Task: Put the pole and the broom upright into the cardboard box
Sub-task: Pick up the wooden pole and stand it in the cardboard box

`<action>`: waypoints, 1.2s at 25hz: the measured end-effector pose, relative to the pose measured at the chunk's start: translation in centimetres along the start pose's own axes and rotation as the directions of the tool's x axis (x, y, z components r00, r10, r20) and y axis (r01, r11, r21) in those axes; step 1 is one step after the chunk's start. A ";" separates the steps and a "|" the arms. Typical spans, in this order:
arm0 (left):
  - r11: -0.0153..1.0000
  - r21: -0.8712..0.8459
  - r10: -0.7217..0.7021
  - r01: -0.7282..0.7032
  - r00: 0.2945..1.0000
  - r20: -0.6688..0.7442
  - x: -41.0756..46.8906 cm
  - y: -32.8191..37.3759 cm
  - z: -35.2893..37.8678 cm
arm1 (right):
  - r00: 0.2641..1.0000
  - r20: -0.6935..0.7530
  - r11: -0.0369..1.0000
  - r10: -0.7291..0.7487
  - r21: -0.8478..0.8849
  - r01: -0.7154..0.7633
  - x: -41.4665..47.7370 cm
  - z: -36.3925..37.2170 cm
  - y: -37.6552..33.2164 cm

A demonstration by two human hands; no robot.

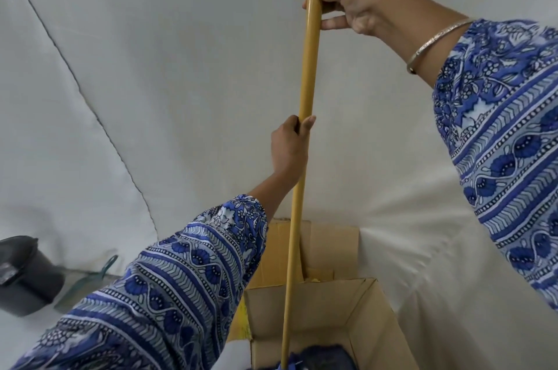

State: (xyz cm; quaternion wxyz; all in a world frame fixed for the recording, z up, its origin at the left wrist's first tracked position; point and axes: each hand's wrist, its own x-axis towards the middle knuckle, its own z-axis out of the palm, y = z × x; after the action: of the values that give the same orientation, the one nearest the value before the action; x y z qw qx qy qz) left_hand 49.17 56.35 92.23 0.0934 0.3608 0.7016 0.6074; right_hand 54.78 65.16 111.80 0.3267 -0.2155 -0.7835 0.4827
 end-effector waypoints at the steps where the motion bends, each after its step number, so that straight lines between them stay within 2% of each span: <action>1: 1.000 0.004 -0.003 0.004 1.000 -0.004 0.1 -0.2 0.2 | 1.000 0.010 1.000 0.005 0.007 -0.005 0.1 0.0 0.2; 14: 0.999 0.018 -0.035 0.035 0.998 0.050 1.4 -2.2 2.1 | 0.997 -0.083 1.000 0.008 -0.018 -0.010 0.6 0.4 2.9; 19: 0.999 0.017 -0.027 0.027 0.999 0.043 2.2 -1.3 1.9 | 0.995 -0.096 0.999 -0.025 -0.035 0.022 1.3 0.1 2.0; 30: 0.991 0.079 -0.120 0.110 0.984 0.128 3.7 -3.2 1.6 | 0.995 -0.072 0.998 0.063 0.024 -0.062 2.8 1.3 4.3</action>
State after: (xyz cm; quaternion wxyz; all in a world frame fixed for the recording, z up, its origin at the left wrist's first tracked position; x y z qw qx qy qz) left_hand 46.11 59.87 90.08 0.1618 0.3623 0.7348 0.5501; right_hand 52.02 68.07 108.43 0.3419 -0.2537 -0.7588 0.4930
